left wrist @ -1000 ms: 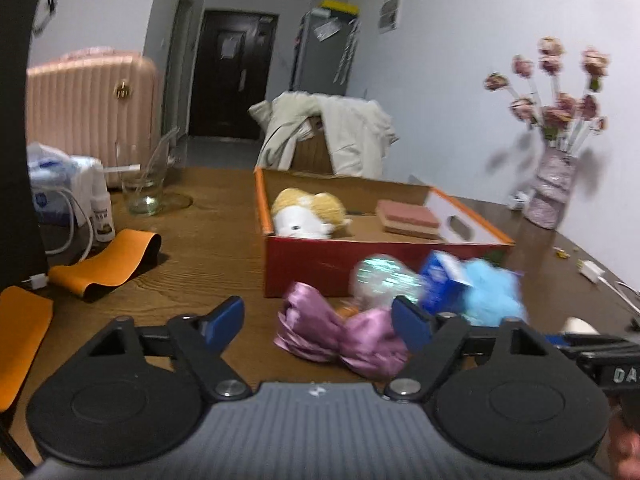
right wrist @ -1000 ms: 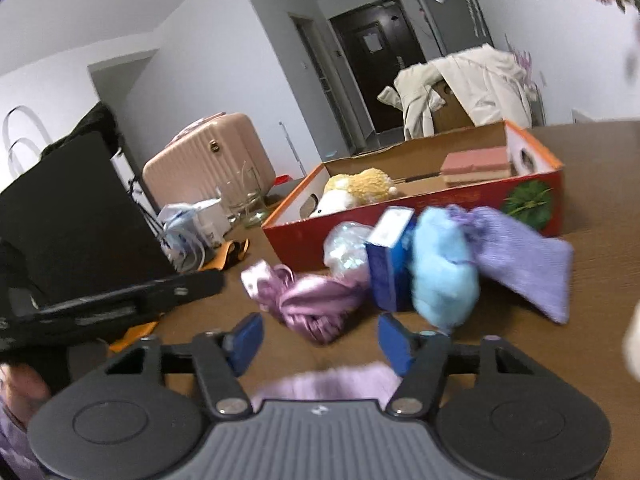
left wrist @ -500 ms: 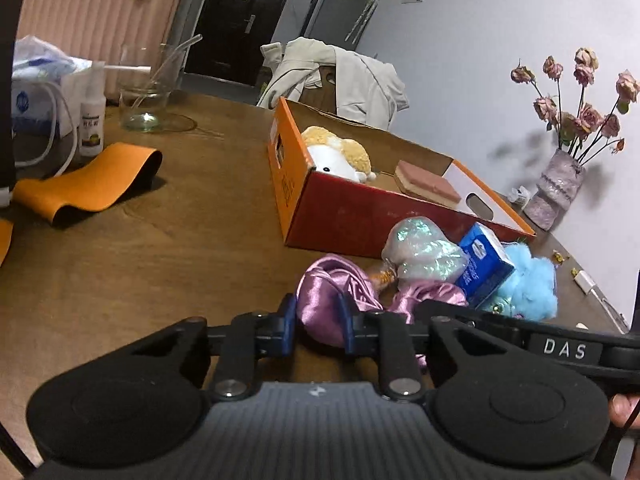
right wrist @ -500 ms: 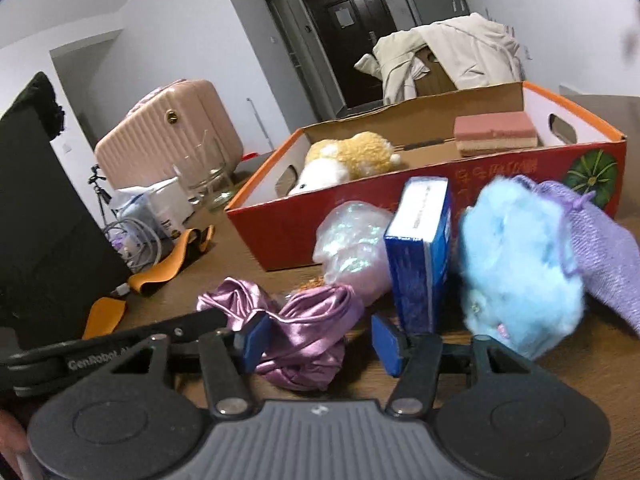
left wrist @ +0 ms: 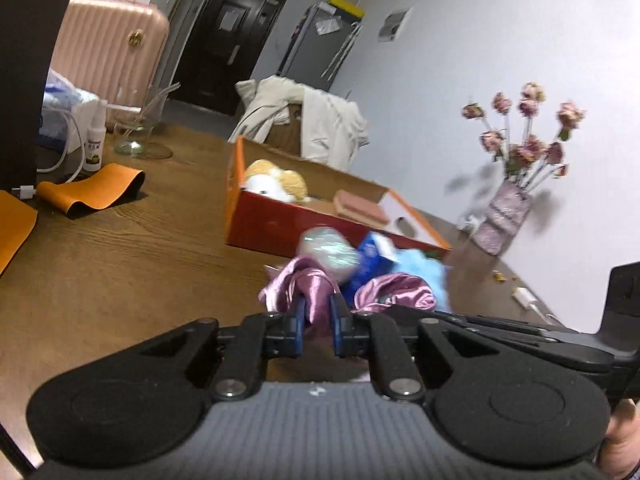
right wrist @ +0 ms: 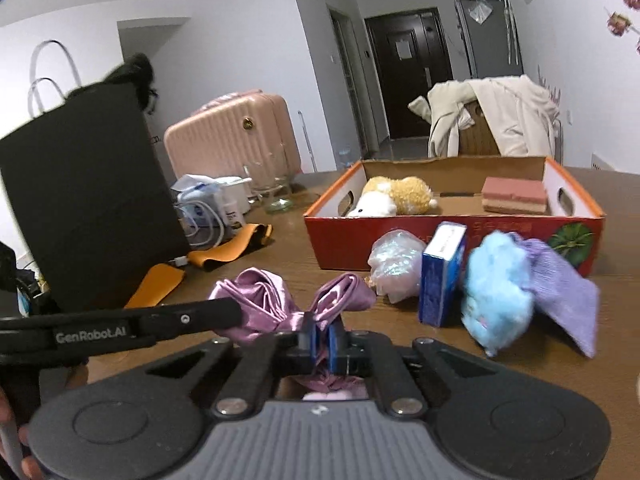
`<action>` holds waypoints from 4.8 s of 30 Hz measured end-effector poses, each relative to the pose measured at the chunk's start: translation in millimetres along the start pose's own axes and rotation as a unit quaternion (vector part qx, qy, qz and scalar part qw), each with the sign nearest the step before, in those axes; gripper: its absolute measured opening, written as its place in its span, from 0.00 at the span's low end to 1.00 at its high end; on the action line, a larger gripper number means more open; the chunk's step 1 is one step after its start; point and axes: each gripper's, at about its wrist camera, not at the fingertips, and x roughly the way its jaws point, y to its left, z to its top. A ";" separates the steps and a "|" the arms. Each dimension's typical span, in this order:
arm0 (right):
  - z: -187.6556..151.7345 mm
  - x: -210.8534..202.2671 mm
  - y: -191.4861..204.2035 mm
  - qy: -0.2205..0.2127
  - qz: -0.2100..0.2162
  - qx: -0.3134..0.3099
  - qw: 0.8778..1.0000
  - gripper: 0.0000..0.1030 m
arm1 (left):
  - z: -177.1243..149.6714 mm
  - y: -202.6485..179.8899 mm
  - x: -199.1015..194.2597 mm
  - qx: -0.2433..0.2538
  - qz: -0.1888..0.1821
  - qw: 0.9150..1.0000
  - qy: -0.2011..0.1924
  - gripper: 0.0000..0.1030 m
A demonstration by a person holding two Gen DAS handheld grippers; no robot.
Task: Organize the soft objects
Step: 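Carry the pink satin bow with both tools over the box, then open both tools to drop the bow in the box and withdraw, then close the left tool on the lilac fuzzy towel while the right tool grips it too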
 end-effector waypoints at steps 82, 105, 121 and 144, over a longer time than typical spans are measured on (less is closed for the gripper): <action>218.5 -13.5 -142.9 0.015 -0.122 -0.070 0.990 0.62 | 202.6 -40.5 53.2 0.106 0.100 0.989 0.015 0.70; -41.9 -155.6 -60.6 -0.071 -0.098 -0.096 0.988 0.90 | -43.8 -83.9 -107.0 0.113 0.116 0.983 -0.083 0.98; -61.3 -96.2 -83.4 0.005 -0.063 0.000 0.998 0.88 | -69.9 -100.8 -11.4 0.108 0.063 0.992 0.013 0.99; -53.6 13.3 -67.1 0.065 0.010 0.101 0.993 0.38 | -42.4 -13.6 40.2 -0.011 0.010 0.997 0.073 0.53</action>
